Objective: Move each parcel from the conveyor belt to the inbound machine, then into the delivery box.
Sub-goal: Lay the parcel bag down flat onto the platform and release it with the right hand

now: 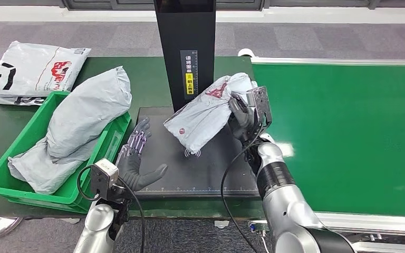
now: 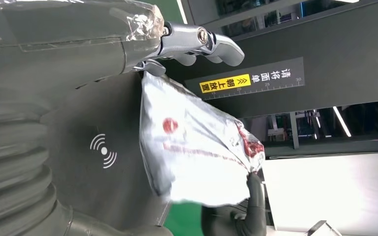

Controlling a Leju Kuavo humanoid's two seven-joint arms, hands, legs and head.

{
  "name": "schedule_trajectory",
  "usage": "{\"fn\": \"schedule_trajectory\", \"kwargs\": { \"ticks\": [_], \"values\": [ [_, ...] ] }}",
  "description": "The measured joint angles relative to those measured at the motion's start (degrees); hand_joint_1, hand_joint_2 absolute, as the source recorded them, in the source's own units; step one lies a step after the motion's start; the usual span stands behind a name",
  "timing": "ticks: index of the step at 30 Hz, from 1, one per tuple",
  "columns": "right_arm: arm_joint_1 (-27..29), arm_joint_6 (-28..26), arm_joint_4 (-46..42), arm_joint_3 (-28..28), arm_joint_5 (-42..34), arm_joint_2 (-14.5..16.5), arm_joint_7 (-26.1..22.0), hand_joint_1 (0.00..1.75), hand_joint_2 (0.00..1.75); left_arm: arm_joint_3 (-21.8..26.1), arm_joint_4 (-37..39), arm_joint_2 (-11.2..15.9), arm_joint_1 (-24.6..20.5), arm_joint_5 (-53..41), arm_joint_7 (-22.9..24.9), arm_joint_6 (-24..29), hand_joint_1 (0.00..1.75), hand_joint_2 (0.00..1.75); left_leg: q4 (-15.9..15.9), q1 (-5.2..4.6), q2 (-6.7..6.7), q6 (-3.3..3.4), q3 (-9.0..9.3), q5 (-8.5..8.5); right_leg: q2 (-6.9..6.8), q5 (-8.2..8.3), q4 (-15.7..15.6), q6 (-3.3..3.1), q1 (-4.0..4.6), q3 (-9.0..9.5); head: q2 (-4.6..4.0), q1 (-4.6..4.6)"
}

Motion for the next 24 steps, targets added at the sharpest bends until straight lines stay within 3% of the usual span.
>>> {"fn": "schedule_trajectory", "kwargs": {
  "ticks": [6, 10, 17, 24],
  "values": [
    [1.18, -1.31, 0.66, 5.66, -4.04, 0.94, 0.15, 1.75, 1.75, 0.00, -0.04, -0.11, 0.01, -0.20, 0.06, 0.10, 0.00, 1.75, 0.00, 0.01, 0.00, -0.01, 0.00, 0.00, 0.01, 0.00, 0.00, -0.01, 0.03, -0.01, 0.00, 0.01],
    [1.51, -1.66, 0.84, 7.67, -4.83, 1.08, 0.96, 0.03, 1.75, 0.00, -0.04, -0.14, 0.01, -0.21, 0.09, 0.10, 0.00, 1.75, 0.00, 0.01, 0.00, -0.01, 0.00, 0.00, 0.01, 0.00, 0.00, -0.01, 0.02, -0.01, 0.00, 0.00],
    [2.86, -5.04, 1.09, 12.52, -10.59, 1.39, 1.90, 0.00, 1.75, 0.00, -0.32, -0.37, -0.01, -0.32, 0.73, 0.26, 0.00, 1.75, 0.00, 0.01, -0.01, -0.01, -0.01, 0.00, -0.01, -0.01, 0.00, 0.00, 0.01, -0.01, 0.00, 0.00],
    [4.00, -5.67, 1.16, 13.95, -11.36, 1.38, 1.98, 0.00, 1.75, 0.00, -0.31, -0.55, -0.46, -0.40, 1.10, 0.26, 0.00, 1.75, 0.00, 0.01, -0.01, -0.01, 0.00, 0.00, -0.01, -0.01, 0.00, -0.01, 0.01, -0.01, 0.00, 0.00]
  ]
}}
